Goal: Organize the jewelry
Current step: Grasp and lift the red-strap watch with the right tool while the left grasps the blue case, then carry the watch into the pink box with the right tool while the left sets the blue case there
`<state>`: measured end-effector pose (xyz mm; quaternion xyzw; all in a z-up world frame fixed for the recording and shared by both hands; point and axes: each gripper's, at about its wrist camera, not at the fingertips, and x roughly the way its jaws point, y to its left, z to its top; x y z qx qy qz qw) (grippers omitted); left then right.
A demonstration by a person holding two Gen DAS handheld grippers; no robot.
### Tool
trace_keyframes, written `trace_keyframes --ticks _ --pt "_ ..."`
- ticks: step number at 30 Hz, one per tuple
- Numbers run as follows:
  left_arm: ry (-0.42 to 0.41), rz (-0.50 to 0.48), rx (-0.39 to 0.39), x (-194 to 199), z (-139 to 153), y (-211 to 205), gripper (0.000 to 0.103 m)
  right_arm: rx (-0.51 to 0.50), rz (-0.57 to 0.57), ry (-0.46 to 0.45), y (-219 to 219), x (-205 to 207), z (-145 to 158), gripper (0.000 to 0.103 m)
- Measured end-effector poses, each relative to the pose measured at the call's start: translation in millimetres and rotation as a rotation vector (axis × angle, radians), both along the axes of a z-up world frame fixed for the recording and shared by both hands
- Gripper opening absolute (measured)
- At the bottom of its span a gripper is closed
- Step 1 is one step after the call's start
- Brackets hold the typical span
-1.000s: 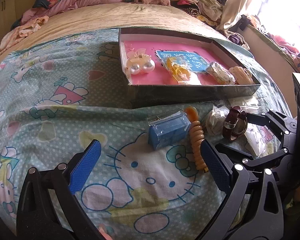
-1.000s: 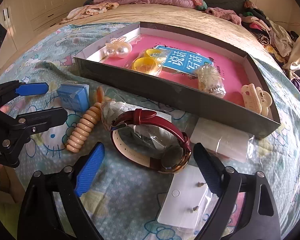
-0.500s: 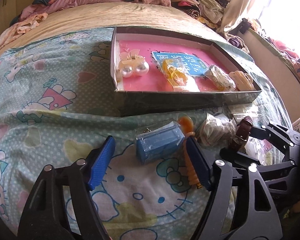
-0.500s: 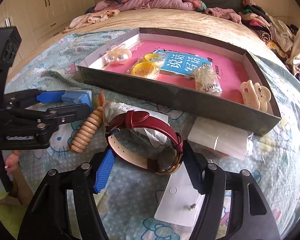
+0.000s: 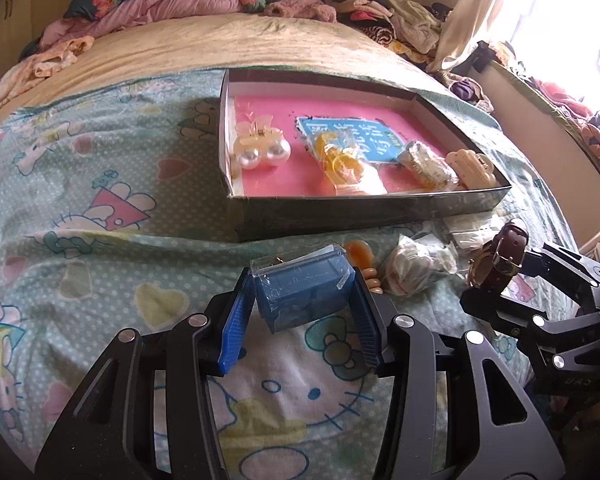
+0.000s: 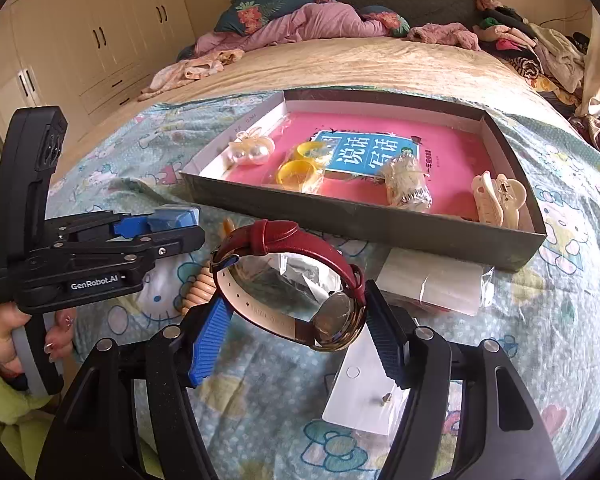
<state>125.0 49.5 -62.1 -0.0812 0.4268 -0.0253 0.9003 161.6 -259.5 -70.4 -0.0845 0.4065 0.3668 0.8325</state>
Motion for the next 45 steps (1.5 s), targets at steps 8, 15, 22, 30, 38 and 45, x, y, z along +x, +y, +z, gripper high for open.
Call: trace_keyframes --ticks 8,15,22,30,38,45 --pt "-0.055 0.001 0.001 -11 27 5 0.039 0.044 0.01 -0.03 -4 -8 19 0.063" --pt "-0.097 -0.001 0.0 -15 45 3 0.039 0.084 -0.009 -0.054 -16 -9 35 0.063" --pt "-0.116 -0.019 0.003 -12 54 -6 0.039 0.11 -0.032 -0.076 -28 -10 47 0.063" --pt "-0.137 -0.045 0.009 -6 62 -20 0.039 0.147 -0.054 -0.09 -43 -7 58 0.063" --pt "-0.15 -0.071 0.01 4 66 -32 0.039 0.175 -0.073 -0.107 -51 -3 67 0.063" --pt "-0.164 -0.077 0.007 14 69 -40 0.039 0.2 -0.085 -0.116 -56 2 75 0.063"
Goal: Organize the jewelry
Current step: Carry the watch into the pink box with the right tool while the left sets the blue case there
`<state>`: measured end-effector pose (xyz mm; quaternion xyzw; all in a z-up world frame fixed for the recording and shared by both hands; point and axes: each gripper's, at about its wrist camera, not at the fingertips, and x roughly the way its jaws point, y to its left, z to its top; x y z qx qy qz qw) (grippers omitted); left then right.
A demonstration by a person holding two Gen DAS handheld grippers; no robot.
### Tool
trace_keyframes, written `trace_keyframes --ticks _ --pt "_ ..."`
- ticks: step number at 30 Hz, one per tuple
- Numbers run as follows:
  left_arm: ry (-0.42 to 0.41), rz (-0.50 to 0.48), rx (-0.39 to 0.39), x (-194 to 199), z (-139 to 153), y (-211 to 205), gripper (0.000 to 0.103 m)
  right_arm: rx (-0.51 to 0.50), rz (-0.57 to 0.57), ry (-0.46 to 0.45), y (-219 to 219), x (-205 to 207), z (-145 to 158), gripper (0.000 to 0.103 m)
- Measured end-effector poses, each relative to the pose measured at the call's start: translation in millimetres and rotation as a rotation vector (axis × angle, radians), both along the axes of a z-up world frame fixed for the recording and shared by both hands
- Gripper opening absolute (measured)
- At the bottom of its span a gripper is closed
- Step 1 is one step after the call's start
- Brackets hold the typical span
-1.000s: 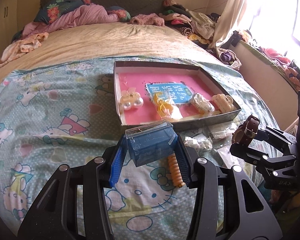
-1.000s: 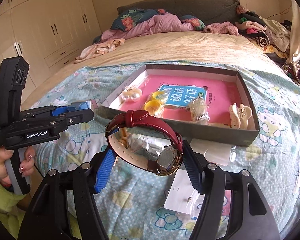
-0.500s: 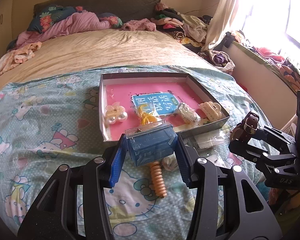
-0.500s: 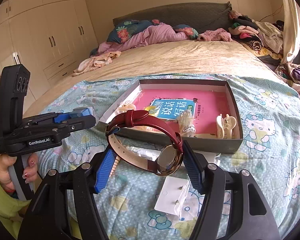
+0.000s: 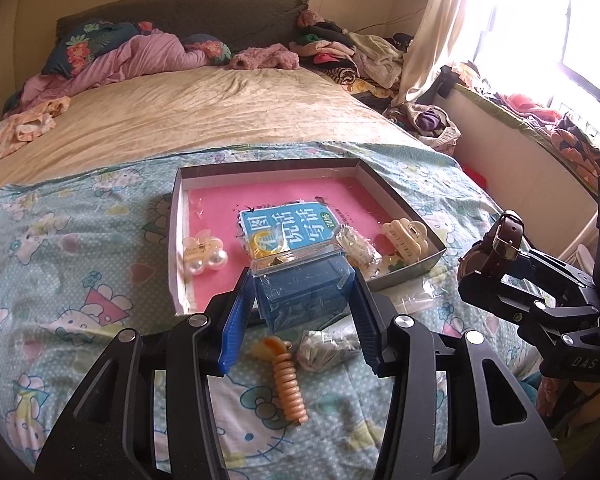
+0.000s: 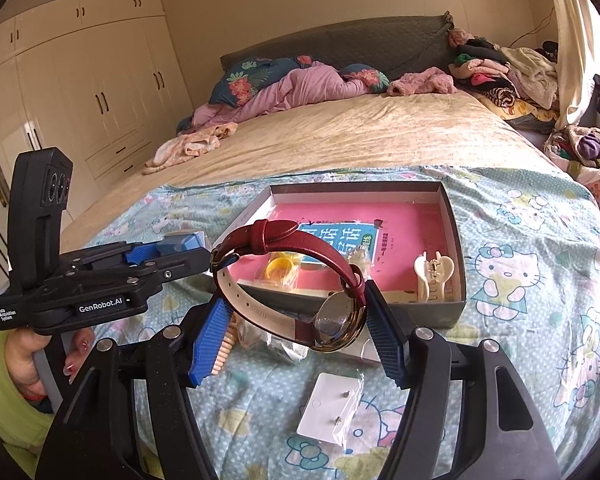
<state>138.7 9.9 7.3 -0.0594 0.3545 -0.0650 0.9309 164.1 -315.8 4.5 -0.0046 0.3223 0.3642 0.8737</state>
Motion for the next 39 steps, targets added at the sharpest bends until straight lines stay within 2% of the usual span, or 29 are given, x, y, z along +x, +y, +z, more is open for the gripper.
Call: trace_keyframes --ticks 18,31,39 --pt "-0.029 -0.004 -0.012 23 6 -9 0.039 0.035 -0.01 -0.022 -3 19 16 0.063" --pt "-0.037 0.0 -0.011 49 8 -14 0.039 0.033 -0.002 -0.074 2 37 34 0.063" --pt "-0.021 0.014 -0.013 65 0 -15 0.039 0.05 0.015 -0.052 3 59 34 0.063"
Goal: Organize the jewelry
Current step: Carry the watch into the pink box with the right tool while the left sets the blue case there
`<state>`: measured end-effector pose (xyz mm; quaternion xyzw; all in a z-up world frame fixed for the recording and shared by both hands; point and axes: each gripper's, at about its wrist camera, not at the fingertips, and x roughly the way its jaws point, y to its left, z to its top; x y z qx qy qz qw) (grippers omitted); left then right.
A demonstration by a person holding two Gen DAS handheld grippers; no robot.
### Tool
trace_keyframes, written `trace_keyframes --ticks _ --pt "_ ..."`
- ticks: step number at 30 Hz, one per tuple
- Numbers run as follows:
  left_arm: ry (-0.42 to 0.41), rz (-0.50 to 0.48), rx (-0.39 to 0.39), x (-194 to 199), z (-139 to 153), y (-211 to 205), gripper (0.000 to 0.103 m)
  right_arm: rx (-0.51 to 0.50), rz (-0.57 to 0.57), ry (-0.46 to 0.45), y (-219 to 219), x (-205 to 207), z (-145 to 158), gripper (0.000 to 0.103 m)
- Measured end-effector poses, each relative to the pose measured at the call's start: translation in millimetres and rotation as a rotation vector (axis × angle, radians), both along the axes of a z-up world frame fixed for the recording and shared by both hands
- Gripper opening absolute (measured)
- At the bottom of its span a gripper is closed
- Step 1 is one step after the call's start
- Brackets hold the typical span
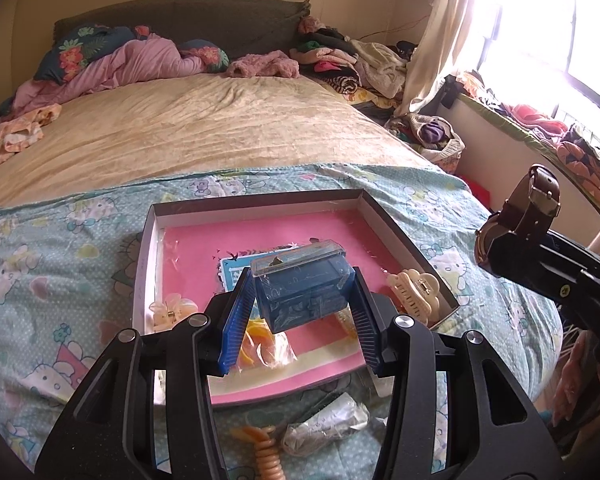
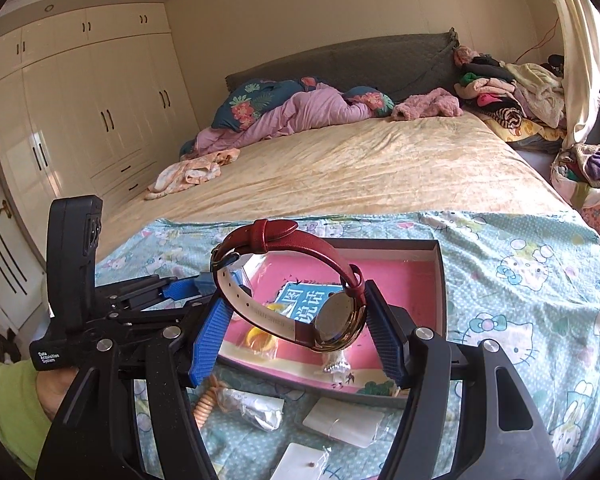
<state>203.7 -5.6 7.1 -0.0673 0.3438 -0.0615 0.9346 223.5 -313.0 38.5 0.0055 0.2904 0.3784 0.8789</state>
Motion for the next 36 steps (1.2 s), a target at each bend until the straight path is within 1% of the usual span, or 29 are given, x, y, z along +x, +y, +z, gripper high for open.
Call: trace_keyframes --ticks 11,25,31,36 --pt "0.058 -0.006 0.031 21 -26 -4 0.039 -0.024 0.008 0.045 2 33 -16 0.063" --pt "0.133 -0.028 0.078 39 -58 -16 0.039 -0.066 0.046 0.17 16 77 -62 0.063" --pt "0.149 -0.024 0.095 41 -64 -16 0.039 -0.073 0.044 0.233 17 87 -83 0.063" --pt "0.161 -0.021 0.1 40 -67 -16 0.039 -0.082 0.028 0.257 13 92 -94 0.063"
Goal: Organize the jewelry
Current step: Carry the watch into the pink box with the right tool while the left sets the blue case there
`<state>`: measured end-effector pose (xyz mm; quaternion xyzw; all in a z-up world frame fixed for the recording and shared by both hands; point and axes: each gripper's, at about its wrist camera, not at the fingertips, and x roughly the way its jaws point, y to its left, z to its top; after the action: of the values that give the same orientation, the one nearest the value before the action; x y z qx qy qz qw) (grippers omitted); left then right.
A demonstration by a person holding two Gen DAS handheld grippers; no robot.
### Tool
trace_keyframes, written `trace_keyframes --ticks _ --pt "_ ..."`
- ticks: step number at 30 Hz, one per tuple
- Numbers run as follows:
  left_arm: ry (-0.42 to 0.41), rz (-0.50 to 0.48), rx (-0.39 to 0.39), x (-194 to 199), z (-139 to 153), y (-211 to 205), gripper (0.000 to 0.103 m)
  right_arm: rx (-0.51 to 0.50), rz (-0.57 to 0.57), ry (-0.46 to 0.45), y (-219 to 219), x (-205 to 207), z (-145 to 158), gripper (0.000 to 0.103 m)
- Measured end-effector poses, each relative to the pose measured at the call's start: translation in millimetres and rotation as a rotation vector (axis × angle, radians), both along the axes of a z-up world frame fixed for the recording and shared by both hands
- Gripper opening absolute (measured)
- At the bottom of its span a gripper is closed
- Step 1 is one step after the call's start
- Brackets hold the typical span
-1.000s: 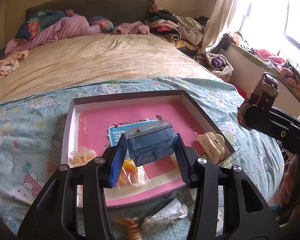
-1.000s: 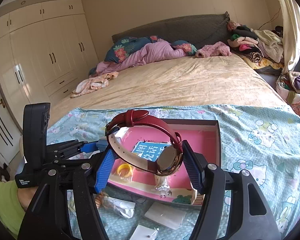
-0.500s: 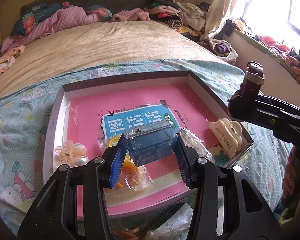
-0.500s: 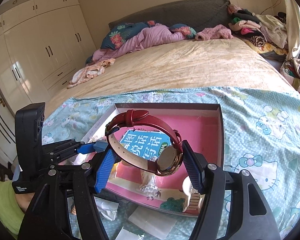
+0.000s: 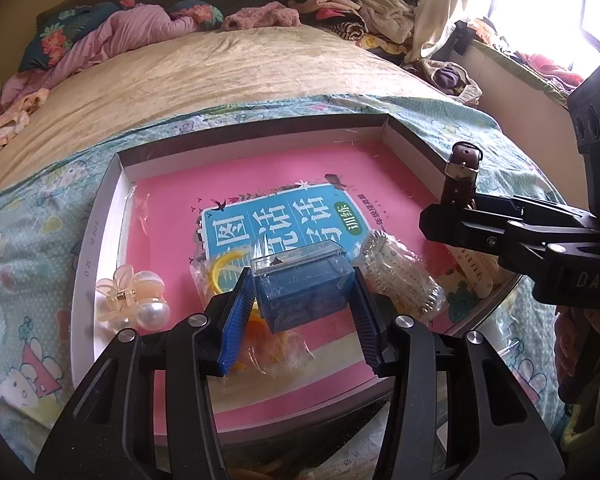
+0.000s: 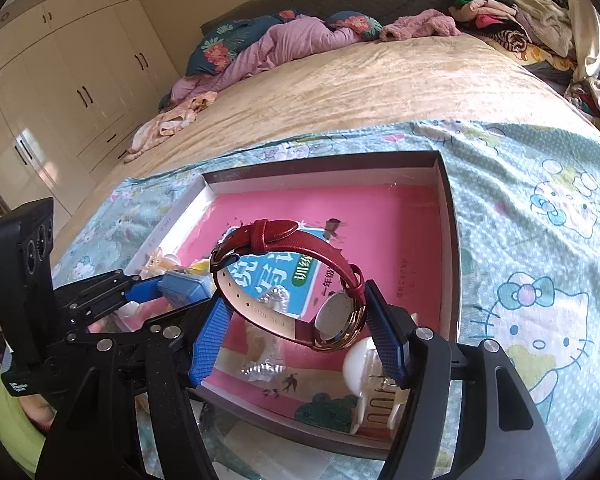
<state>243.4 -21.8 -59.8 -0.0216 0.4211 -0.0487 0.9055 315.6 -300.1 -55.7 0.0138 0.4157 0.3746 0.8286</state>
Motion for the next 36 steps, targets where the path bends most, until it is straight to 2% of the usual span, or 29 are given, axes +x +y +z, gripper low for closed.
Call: trace_keyframes --ticks 2,5,19,29,34,36 --pt "0.003 0.001 0.002 -1 -1 0 0.04 -0.007 0.0 0.009 0 1 -4 0.063" --pt "0.004 0.001 0.006 -2 -1 1 0.047 -0.017 0.009 0.003 4 0 -6 0.063" --pt "-0.013 0.015 0.004 -26 11 9 0.049 -0.03 0.015 -0.002 7 -3 -7 0.066" --pt "-0.043 0.041 -0.012 -40 28 18 0.051 0.004 -0.019 -0.002 -5 -12 -1 0.078" --pt "-0.07 0.048 -0.023 -50 40 21 0.059 0.053 -0.057 -0.009 -20 -26 13 0.085" --pt "-0.081 0.053 -0.027 -54 44 23 0.066 0.073 -0.072 -0.027 -27 -34 21 0.087"
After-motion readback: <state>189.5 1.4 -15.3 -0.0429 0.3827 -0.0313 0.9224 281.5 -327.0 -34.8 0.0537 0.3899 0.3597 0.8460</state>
